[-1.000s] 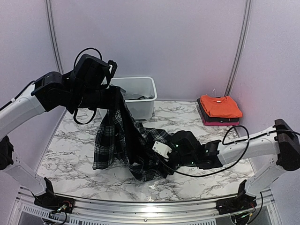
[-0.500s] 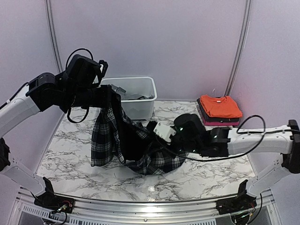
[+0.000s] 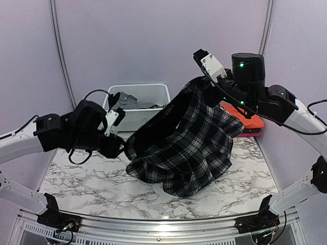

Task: Fold and stack the mixed laundry pile
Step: Adjust the crumpled skirt at the center of the board.

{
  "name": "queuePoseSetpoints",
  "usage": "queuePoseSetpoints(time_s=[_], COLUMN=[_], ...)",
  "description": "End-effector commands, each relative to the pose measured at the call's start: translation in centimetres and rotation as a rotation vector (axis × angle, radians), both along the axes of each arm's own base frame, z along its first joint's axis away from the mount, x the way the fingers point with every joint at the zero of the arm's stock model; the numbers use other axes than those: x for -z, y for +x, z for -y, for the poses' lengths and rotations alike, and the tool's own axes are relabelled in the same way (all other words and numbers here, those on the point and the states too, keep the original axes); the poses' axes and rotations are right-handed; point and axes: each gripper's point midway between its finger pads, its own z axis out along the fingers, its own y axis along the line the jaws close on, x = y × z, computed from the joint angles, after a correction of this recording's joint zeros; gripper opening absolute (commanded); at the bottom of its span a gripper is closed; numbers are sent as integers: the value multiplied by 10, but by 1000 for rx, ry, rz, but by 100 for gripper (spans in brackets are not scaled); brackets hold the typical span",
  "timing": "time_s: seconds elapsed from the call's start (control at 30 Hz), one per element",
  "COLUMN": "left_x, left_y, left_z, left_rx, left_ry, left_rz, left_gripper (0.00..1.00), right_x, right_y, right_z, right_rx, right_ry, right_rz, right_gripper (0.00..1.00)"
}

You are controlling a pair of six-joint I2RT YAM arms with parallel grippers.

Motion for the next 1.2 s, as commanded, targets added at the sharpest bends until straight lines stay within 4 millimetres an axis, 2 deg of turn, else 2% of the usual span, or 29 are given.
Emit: queuePoseSetpoints(time_s=[0.0, 0.03, 0.07, 0.17, 0.33, 0.37, 0.57, 0.7, 0.8, 0.93, 1.07, 1.17], left_x=[4, 6, 8, 30, 60, 59, 88, 97, 112, 108, 95, 92], left_y=[-23, -26, -30, -40, -49, -49, -55, -61, -65, -61, -48, -39], left_z=[-9, -11, -14, -20, -12, -6, 26, 56, 75, 90, 97, 103], left_rx=[20, 23, 26, 34, 94, 112, 219, 285, 321, 289, 214, 189], left_ry=[-241, -283, -313, -354, -301, -298, -149, -119, -64, -110, -137, -105], left_rz=[37, 54, 70, 87, 172, 204, 288, 331, 343, 362, 398, 428], left_gripper=[89, 98, 99, 99, 99, 99, 99, 99, 99, 99, 87, 67], right_x=[17, 18, 18, 18, 18, 19, 22, 23, 23, 23, 26, 29], right_y=[14, 16, 18, 19, 16, 16, 16, 16, 16, 17, 18, 20], right_z=[2, 2, 2, 3, 8, 8, 9, 9, 9, 10, 11, 11], right_rx=[96, 110, 120, 133, 144, 146, 152, 154, 156, 162, 172, 177], right_ry=[-56, -59, -63, -57, -45, -45, -47, -51, -51, -52, -62, -71], right_rz=[-72, -82, -87, -94, -104, -109, -122, -125, -124, -124, -125, -127], right_gripper=[0, 0, 0, 0, 0, 0, 0, 0, 0, 0, 0, 0])
